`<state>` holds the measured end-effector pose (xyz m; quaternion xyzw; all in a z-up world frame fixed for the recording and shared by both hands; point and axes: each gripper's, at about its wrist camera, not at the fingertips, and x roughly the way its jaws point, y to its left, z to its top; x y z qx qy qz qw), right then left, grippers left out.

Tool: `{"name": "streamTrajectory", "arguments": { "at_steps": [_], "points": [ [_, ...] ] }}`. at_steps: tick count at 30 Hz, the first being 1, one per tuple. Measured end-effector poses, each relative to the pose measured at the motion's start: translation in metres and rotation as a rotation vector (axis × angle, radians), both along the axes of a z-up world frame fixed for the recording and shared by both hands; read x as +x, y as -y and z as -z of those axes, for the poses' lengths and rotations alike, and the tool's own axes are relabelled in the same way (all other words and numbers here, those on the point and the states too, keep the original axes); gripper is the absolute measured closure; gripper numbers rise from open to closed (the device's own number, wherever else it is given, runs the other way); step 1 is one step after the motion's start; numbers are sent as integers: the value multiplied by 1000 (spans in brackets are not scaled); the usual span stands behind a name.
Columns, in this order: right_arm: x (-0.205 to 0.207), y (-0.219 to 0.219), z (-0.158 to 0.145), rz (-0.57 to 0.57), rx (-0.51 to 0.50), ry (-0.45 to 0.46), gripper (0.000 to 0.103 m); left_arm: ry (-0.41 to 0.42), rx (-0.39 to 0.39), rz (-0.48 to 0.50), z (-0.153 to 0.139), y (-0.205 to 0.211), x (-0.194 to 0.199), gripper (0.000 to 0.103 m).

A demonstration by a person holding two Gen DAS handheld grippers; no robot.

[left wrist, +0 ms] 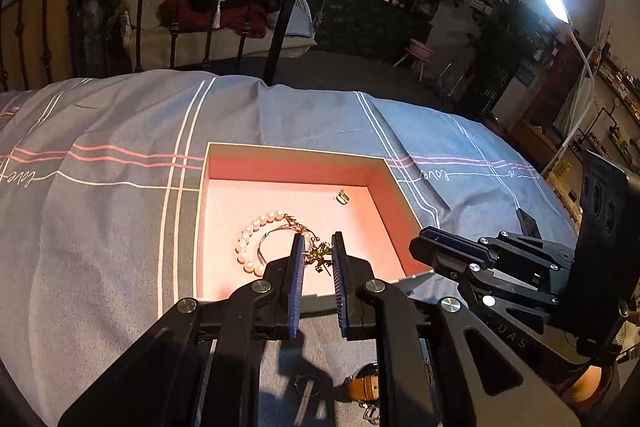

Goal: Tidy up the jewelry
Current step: 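Carry the ring into the box with left tool while right tool carries a heart pendant, then open both tools inside the box and withdraw them to the pile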

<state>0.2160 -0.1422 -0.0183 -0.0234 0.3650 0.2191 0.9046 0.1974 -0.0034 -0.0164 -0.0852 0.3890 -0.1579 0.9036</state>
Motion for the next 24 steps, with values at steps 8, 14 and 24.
{"name": "streamTrajectory", "arguments": {
  "at_steps": [8, 14, 24],
  "points": [
    [44, -7, 15, 37, -12, -42, 92, -47, 64, -8, 8, 16, 44, 90],
    [50, -10, 25, 31, -16, -74, 92, -75, 73, -1, 19, 20, 49, 90],
    [49, -25, 43, -5, -43, -122, 92, -160, 101, -24, 39, 23, 65, 90]
  ]
}}
